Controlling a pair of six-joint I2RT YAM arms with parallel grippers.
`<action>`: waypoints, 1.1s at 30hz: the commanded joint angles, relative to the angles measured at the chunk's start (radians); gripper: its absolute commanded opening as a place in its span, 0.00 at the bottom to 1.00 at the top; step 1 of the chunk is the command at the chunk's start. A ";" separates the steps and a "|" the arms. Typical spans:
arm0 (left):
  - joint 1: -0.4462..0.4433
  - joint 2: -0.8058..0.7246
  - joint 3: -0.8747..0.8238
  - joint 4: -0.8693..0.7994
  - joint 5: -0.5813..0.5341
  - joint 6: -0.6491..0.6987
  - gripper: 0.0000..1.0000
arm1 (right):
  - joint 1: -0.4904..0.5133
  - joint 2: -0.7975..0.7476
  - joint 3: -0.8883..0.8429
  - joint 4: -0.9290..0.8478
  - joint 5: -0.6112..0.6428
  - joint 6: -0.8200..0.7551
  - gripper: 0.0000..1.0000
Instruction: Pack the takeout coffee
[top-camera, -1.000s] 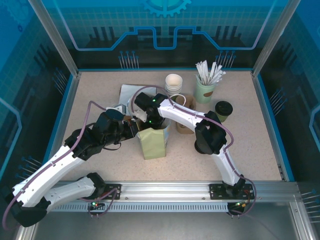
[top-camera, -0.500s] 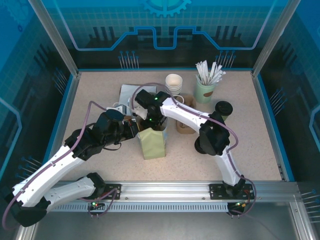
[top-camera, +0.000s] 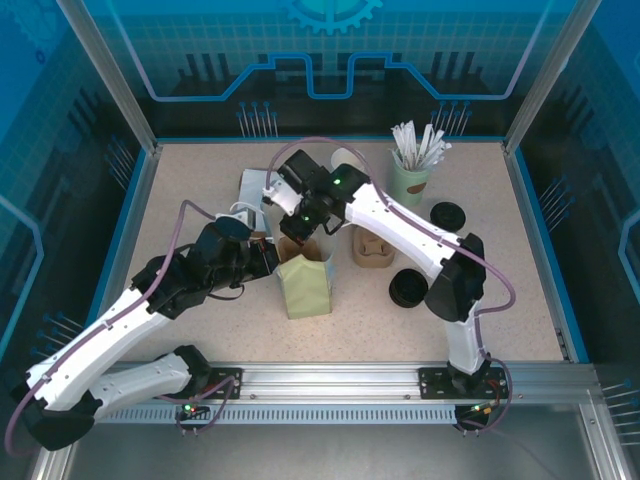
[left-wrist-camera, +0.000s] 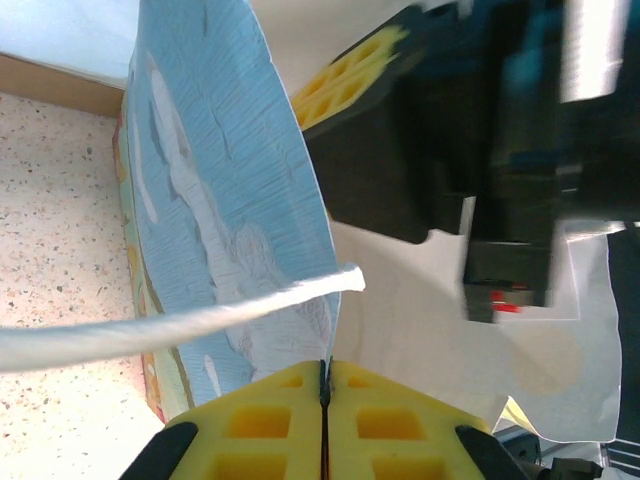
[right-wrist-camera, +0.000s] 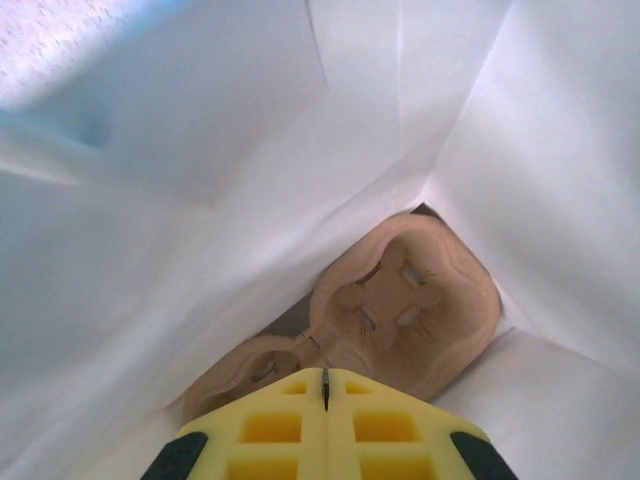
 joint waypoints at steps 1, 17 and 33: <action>-0.006 0.015 0.025 -0.040 -0.032 0.020 0.08 | -0.015 -0.075 0.054 -0.016 -0.014 0.019 0.02; -0.007 0.035 0.046 -0.034 -0.045 0.026 0.08 | -0.030 -0.235 0.082 -0.058 0.108 0.028 0.13; -0.008 0.034 0.072 -0.032 -0.055 0.049 0.45 | -0.086 -0.452 -0.055 -0.010 0.136 0.053 0.64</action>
